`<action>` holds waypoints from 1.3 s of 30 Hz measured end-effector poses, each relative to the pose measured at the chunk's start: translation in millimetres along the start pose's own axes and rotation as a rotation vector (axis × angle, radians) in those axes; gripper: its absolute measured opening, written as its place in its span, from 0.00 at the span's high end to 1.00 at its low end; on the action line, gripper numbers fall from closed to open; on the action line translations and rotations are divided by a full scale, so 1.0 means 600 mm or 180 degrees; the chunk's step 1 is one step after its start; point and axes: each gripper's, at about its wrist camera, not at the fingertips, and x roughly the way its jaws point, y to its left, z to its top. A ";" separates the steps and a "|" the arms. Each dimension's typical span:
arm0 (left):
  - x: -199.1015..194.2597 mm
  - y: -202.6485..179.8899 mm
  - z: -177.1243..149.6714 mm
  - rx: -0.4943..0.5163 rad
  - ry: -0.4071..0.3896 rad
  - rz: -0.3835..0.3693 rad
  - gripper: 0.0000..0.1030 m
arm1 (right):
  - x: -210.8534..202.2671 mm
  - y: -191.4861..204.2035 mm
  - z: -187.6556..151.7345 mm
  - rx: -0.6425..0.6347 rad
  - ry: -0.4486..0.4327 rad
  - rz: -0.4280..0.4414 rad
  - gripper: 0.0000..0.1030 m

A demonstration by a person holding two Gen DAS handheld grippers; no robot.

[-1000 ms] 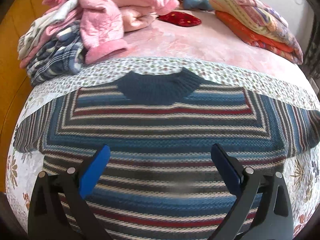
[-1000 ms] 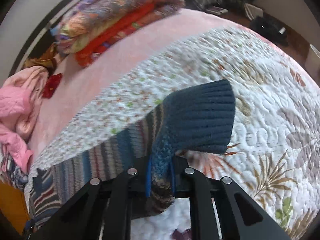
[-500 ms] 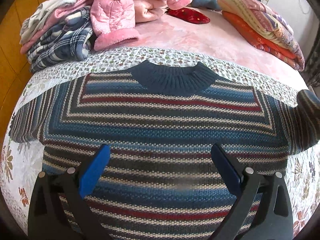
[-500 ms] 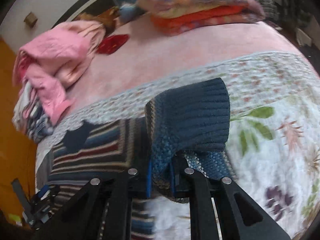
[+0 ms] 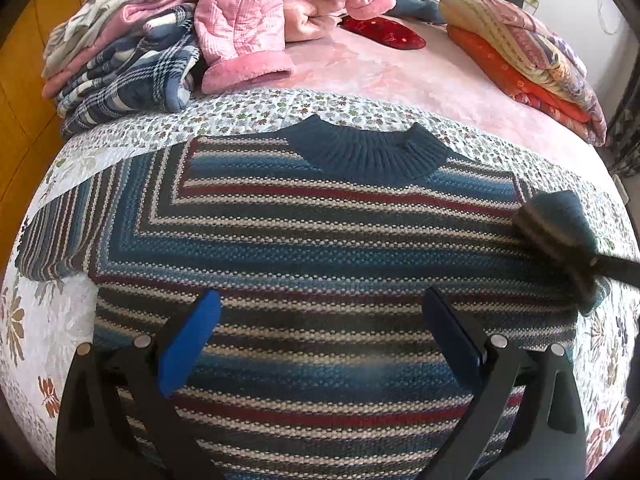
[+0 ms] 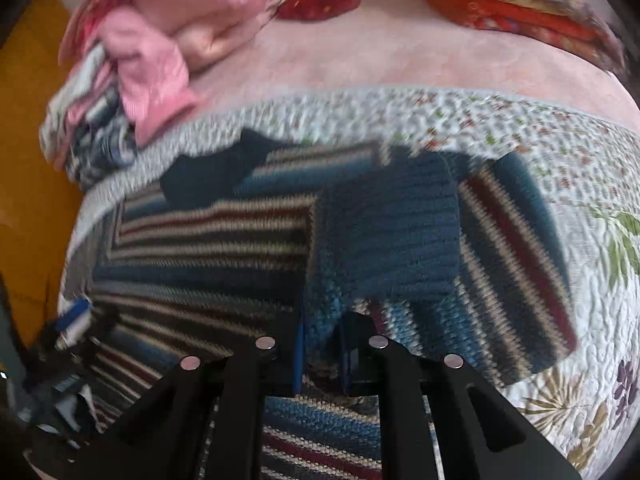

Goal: Fold small clothes
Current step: 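Fold the held sleeve across the sweater body and open the right gripper, then move the left gripper to the other sleeve cuff and grasp it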

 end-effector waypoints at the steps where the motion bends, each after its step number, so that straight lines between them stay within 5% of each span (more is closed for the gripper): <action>1: 0.000 0.001 0.001 -0.0005 0.0005 0.0004 0.03 | 0.008 0.003 -0.005 -0.0040 0.0035 -0.0019 0.87; 6: 0.003 -0.006 0.005 -0.0097 0.0092 -0.0088 0.03 | 0.040 0.014 -0.025 -0.0148 0.0333 0.0052 0.79; 10: 0.002 -0.036 0.005 -0.0052 0.0154 -0.0225 0.03 | 0.004 0.003 -0.025 -0.0027 0.0517 0.0237 0.70; 13: 0.001 -0.074 0.000 0.0034 0.0203 -0.0374 0.03 | -0.091 -0.025 -0.014 0.0163 0.0167 0.0369 0.55; 16: 0.010 -0.121 -0.009 0.0115 0.0305 -0.0537 0.03 | -0.167 -0.075 -0.018 0.0568 -0.0101 0.0239 0.51; 19: 0.036 -0.162 -0.019 0.0121 0.0523 -0.0611 0.03 | -0.187 -0.111 -0.032 0.0859 -0.0073 0.0200 0.50; 24: 0.084 -0.176 -0.043 -0.0071 0.0887 -0.0160 0.03 | -0.164 -0.137 -0.039 0.0932 0.0054 0.0121 0.50; 29: 0.074 -0.140 -0.053 -0.0203 0.0729 0.0044 0.03 | -0.152 -0.136 -0.031 0.0899 0.0115 0.0091 0.50; 34: 0.097 -0.108 -0.049 -0.0421 0.0792 -0.0495 0.03 | -0.161 -0.142 -0.021 0.0923 0.0050 0.0093 0.49; 39: 0.116 -0.150 -0.037 -0.0293 0.0799 -0.0639 0.05 | -0.152 -0.152 -0.020 0.0987 0.0082 0.0077 0.49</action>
